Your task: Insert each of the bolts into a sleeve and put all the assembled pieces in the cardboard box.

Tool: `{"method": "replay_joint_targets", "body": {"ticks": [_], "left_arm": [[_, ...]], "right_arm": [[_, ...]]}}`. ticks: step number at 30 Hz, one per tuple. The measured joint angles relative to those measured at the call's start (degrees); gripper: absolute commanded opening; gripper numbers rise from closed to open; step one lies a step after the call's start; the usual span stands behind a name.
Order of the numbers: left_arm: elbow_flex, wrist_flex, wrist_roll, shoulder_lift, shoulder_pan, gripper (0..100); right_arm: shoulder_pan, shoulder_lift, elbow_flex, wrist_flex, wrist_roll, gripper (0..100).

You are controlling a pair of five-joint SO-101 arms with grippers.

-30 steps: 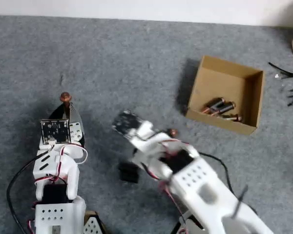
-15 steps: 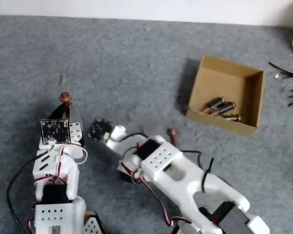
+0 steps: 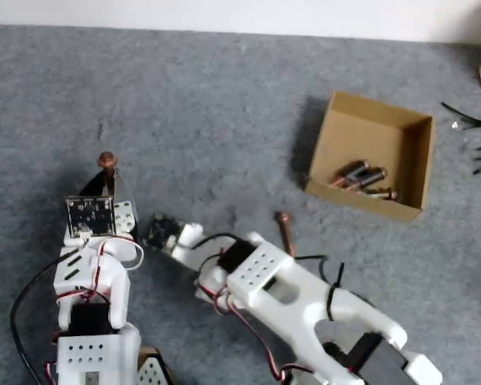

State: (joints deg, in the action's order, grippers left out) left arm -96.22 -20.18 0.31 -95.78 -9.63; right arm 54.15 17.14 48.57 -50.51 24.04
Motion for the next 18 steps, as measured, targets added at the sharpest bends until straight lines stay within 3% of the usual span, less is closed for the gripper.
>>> {"method": "replay_joint_targets", "body": {"ticks": [10, 18], "left_arm": [[0.0, 0.0, 0.0, 0.0, 0.0, 1], [0.0, 0.0, 0.0, 0.0, 0.0, 1]], "right_arm": [[1.85, 0.97, 0.26, -0.97, 0.0, 18.0], [1.58, -0.44, 3.78, 6.77, 0.0, 18.0]]}}
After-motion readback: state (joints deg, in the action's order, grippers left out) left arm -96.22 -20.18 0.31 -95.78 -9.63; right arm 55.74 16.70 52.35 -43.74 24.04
